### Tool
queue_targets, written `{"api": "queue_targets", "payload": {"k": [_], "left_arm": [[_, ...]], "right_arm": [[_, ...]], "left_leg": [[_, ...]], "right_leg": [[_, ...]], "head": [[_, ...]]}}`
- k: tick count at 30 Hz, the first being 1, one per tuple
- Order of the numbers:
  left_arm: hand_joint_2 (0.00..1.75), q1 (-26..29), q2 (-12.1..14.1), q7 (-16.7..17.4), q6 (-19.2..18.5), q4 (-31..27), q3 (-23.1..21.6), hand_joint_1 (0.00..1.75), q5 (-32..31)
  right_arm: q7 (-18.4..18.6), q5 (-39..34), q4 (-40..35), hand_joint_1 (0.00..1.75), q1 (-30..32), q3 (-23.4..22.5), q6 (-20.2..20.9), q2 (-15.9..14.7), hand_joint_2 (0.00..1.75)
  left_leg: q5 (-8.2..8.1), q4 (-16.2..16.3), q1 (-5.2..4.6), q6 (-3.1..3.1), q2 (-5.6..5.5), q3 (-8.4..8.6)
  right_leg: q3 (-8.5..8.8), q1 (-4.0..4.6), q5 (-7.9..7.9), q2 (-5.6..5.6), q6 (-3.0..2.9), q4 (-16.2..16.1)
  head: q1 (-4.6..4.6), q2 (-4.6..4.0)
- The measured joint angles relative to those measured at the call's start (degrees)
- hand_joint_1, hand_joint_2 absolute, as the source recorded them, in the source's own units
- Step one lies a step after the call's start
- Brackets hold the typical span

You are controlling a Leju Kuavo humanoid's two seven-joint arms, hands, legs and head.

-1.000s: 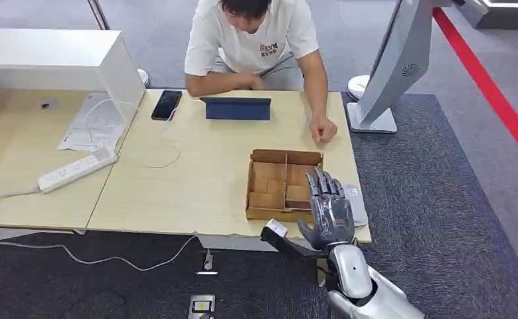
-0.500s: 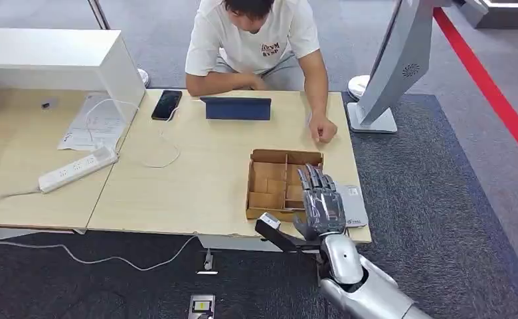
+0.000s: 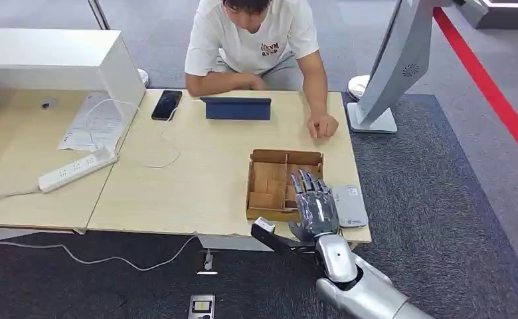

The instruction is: Pass the card to the sensor for recognition and then transmit it.

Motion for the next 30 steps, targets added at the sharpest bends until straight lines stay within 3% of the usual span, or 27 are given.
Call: {"api": "queue_targets", "payload": {"k": [30], "left_arm": [[1.75,0.25,0.61,-0.57,1.49,-0.92,0.17,0.00,0.68]], "right_arm": [[3.15,-2.05,3.67,0.00,-0.65,2.01,-0.22,-0.83,1.75]], "left_leg": [[0.00,0.01,0.00,0.00,0.01,0.01]], "right_leg": [[-0.02,0.00,0.00,0.00,0.00,0.00]], "head": [[-0.02,0.00]]}}
